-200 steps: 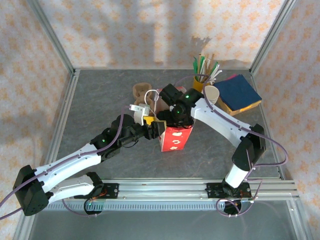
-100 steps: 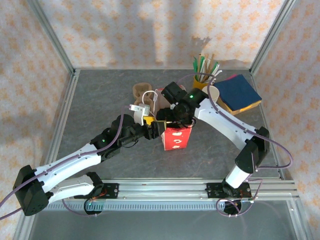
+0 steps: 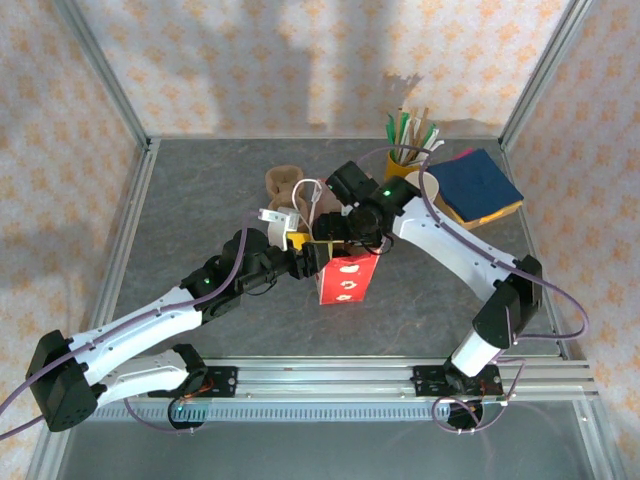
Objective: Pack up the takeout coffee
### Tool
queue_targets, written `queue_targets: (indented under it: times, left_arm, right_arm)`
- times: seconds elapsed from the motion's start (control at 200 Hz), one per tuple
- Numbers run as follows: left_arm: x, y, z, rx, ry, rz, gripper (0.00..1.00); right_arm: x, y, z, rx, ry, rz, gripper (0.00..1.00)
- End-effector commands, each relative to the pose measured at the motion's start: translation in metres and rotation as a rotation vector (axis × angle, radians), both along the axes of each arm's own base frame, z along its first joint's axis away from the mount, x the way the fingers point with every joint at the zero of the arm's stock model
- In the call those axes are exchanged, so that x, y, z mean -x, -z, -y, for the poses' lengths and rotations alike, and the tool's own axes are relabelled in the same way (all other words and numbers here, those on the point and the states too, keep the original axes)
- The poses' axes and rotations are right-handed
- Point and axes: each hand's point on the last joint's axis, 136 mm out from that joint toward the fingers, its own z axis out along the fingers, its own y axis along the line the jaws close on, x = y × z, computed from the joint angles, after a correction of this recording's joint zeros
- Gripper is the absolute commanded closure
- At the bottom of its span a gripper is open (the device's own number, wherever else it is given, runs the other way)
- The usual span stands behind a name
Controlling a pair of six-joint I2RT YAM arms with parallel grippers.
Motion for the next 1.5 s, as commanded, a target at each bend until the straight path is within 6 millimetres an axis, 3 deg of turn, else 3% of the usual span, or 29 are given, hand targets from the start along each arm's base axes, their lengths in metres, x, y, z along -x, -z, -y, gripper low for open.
queue_targets:
  times: [0.0,0.27,0.546,0.871,1.031,1.492]
  left_arm:
    - [-0.002,-0.008,-0.003,-0.005,-0.009,0.002,0.27]
    - [-0.001,-0.006,-0.007,-0.014,-0.019,0.001,0.27]
    - [0.001,-0.006,-0.008,-0.018,-0.017,0.002,0.27]
    - [0.007,-0.014,-0.012,0.012,-0.012,0.014,0.25]
    - [0.011,-0.018,-0.014,0.031,-0.007,0.022,0.23]
    - [0.012,-0.012,-0.035,0.010,-0.082,0.011,0.25]
  right_arm:
    - [-0.002,-0.019,-0.004,-0.085,0.017,0.035,0.10]
    - [-0.006,-0.039,-0.013,-0.174,0.018,0.062,0.11]
    - [-0.014,-0.054,-0.009,-0.200,0.056,0.104,0.11]
    - [-0.016,-0.037,0.001,-0.125,0.079,0.085,0.11]
    - [-0.017,-0.039,0.000,-0.125,0.079,0.090,0.12]
    - [-0.016,-0.067,-0.023,-0.269,0.028,0.103,0.13]
